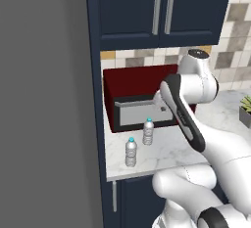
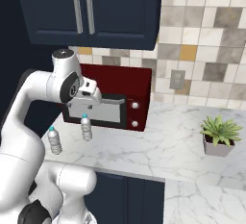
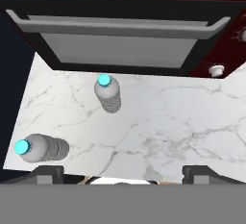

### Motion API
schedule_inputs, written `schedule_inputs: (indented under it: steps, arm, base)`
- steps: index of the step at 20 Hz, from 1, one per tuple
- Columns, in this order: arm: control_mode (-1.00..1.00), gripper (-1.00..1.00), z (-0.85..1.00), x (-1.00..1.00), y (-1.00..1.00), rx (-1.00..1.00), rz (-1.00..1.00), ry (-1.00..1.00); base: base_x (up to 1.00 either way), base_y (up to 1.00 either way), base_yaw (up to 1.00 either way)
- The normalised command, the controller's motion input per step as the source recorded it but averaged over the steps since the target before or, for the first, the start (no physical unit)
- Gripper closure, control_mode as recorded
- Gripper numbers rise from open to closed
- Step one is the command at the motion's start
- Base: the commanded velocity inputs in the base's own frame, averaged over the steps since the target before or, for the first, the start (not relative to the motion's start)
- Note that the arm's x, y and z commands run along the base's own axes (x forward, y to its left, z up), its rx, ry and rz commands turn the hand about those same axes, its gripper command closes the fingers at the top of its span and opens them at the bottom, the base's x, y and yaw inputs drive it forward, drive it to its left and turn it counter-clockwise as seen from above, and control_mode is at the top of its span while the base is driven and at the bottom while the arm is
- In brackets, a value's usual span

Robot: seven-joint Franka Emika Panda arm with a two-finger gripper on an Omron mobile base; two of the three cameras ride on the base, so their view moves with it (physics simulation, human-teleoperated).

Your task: Take the bottled waters from the counter and place them in the freezer to freeze. Close the freezer door after placing the bottles.

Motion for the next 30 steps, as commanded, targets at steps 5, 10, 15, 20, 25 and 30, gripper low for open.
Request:
schedule_inputs:
  steps: [5, 10, 15, 20, 25, 30]
  arm:
    - [-1.0, -1.0, -0.52, 0.04, -0.01, 0.0, 0.0, -0.06]
    - [-1.0, -1.0, -0.43, 0.0, 0.0, 0.0, 0.0, -0.05]
    - [-1.0, -1.0, -0.41, 0.0, 0.0, 0.0, 0.0, 0.0]
    - [-1.0, -1.0, -0.37, 0.09, 0.1, 0.0, 0.01, 0.0]
    - [-1.0, -1.0, -0.35, 0.22, 0.05, 0.0, 0.0, 0.0]
    - [-1.0, -1.0, -0.22, 0.26, 0.0, 0.0, 0.0, 0.0]
  base:
    - [0.0, 0.0, 0.0]
    - [0.0, 0.0, 0.0]
    - [0.0, 0.0, 0.0]
    - [0.0, 0.0, 0.0]
    - [0.0, 0.0, 0.0]
    - [0.0, 0.0, 0.0]
